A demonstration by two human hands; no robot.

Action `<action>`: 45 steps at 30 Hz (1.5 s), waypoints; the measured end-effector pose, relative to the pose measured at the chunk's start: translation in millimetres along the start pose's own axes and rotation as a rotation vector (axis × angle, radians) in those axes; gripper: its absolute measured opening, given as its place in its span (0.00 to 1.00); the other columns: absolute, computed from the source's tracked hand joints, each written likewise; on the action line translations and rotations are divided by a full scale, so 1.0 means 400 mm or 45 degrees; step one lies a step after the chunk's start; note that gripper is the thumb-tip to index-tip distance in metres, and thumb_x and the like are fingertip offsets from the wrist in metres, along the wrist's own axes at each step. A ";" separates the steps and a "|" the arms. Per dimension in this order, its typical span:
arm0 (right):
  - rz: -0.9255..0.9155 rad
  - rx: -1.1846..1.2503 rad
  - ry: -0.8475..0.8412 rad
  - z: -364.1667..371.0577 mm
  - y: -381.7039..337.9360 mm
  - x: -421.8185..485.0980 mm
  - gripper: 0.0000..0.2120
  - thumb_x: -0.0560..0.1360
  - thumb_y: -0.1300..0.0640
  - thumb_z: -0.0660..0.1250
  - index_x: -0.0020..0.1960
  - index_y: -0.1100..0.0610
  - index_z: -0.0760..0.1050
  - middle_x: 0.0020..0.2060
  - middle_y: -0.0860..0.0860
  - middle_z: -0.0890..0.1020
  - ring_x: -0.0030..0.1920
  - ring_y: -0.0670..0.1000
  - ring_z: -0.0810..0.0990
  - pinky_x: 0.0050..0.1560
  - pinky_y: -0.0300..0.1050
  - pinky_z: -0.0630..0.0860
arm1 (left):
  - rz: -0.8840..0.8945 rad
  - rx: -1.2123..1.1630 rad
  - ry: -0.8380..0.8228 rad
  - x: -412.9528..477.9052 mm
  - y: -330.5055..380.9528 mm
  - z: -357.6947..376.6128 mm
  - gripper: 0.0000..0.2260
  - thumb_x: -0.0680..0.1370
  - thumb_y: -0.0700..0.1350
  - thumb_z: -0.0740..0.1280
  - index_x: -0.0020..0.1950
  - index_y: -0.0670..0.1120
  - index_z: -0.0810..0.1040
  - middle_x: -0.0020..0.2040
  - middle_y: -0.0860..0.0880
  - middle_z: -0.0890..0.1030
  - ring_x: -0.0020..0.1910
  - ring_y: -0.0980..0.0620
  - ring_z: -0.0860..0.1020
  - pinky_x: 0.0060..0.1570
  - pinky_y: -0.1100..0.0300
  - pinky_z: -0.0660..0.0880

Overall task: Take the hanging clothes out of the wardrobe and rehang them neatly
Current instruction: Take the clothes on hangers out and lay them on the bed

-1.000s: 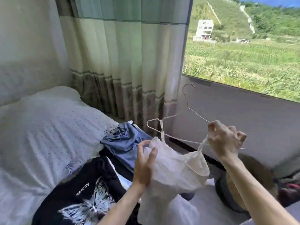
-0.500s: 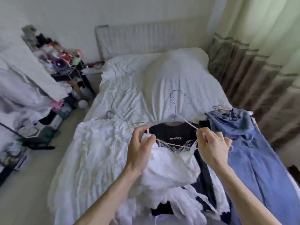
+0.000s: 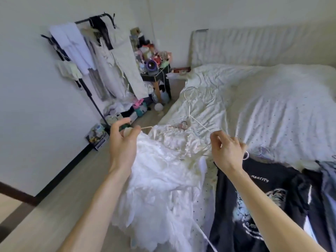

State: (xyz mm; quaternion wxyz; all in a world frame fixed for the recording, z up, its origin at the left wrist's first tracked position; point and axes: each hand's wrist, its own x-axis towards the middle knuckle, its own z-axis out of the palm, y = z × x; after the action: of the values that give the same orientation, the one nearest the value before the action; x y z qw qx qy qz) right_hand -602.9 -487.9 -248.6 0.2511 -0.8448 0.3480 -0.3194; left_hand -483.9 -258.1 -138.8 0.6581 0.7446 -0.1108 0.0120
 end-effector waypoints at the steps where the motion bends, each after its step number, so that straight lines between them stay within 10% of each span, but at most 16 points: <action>1: -0.001 0.015 0.000 0.023 -0.013 0.016 0.08 0.81 0.52 0.59 0.47 0.47 0.75 0.33 0.45 0.79 0.43 0.53 0.71 0.54 0.53 0.62 | 0.032 -0.002 0.028 0.031 -0.003 -0.001 0.12 0.78 0.44 0.69 0.61 0.53 0.76 0.45 0.57 0.76 0.35 0.71 0.74 0.38 0.72 0.69; 7: 0.086 -0.052 0.032 0.188 -0.044 0.155 0.09 0.82 0.53 0.58 0.48 0.48 0.76 0.27 0.42 0.73 0.40 0.54 0.71 0.50 0.49 0.56 | 0.024 -0.011 -0.026 0.238 -0.126 0.089 0.12 0.78 0.45 0.69 0.60 0.55 0.75 0.57 0.53 0.79 0.55 0.56 0.77 0.56 0.59 0.73; 15: 0.286 -0.283 -0.056 0.474 -0.022 0.375 0.16 0.81 0.44 0.49 0.49 0.46 0.74 0.31 0.44 0.78 0.44 0.52 0.72 0.57 0.53 0.61 | -0.205 0.180 -0.196 0.568 -0.459 0.279 0.08 0.82 0.44 0.63 0.61 0.51 0.72 0.51 0.58 0.75 0.45 0.67 0.75 0.41 0.72 0.66; 22: 0.356 -0.390 -0.203 0.675 0.041 0.458 0.09 0.82 0.53 0.58 0.48 0.47 0.76 0.38 0.44 0.82 0.48 0.53 0.73 0.53 0.47 0.54 | -0.639 1.164 -1.094 0.737 -0.851 0.293 0.26 0.73 0.56 0.60 0.70 0.50 0.69 0.69 0.43 0.70 0.68 0.41 0.68 0.65 0.48 0.70; 29: 0.274 -0.357 -0.355 0.817 0.083 0.484 0.08 0.80 0.56 0.64 0.43 0.46 0.75 0.31 0.37 0.76 0.39 0.50 0.72 0.49 0.46 0.56 | 0.087 1.111 -0.856 0.993 -0.891 0.367 0.35 0.76 0.58 0.69 0.79 0.52 0.59 0.80 0.44 0.56 0.77 0.43 0.56 0.72 0.44 0.60; 32: 0.387 -0.236 -0.392 0.849 0.116 0.513 0.12 0.80 0.55 0.64 0.41 0.42 0.72 0.30 0.39 0.75 0.39 0.43 0.71 0.50 0.45 0.57 | 0.416 1.125 -1.011 1.078 -0.961 0.408 0.22 0.78 0.65 0.59 0.61 0.52 0.78 0.69 0.48 0.74 0.70 0.44 0.70 0.65 0.44 0.68; 36: 0.547 -0.258 -0.489 0.915 0.177 0.577 0.10 0.82 0.50 0.60 0.42 0.40 0.71 0.30 0.43 0.76 0.41 0.43 0.72 0.54 0.47 0.62 | 0.300 1.045 -1.175 1.157 -1.020 0.452 0.27 0.78 0.67 0.52 0.37 0.47 0.74 0.36 0.52 0.78 0.35 0.51 0.77 0.37 0.54 0.72; 40: 0.578 -0.461 -0.577 1.026 0.221 0.665 0.12 0.82 0.45 0.56 0.56 0.44 0.77 0.46 0.46 0.82 0.54 0.53 0.77 0.56 0.50 0.63 | 0.177 1.100 -1.221 1.239 -1.094 0.532 0.19 0.82 0.59 0.60 0.36 0.48 0.71 0.32 0.51 0.75 0.33 0.52 0.73 0.36 0.55 0.69; 45: 0.603 -0.661 -0.940 1.165 0.313 0.684 0.31 0.80 0.35 0.53 0.79 0.43 0.52 0.76 0.49 0.64 0.76 0.53 0.60 0.74 0.59 0.57 | 0.078 1.257 -1.310 1.316 -1.244 0.655 0.18 0.83 0.59 0.58 0.41 0.51 0.78 0.39 0.53 0.79 0.41 0.52 0.78 0.42 0.56 0.69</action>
State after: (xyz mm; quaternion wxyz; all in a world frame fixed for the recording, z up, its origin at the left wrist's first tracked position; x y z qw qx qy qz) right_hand -171.9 -677.7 -542.0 0.2047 -0.8339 0.4860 0.1630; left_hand 85.7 -539.6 -574.0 0.1077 0.8635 -0.4098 -0.2735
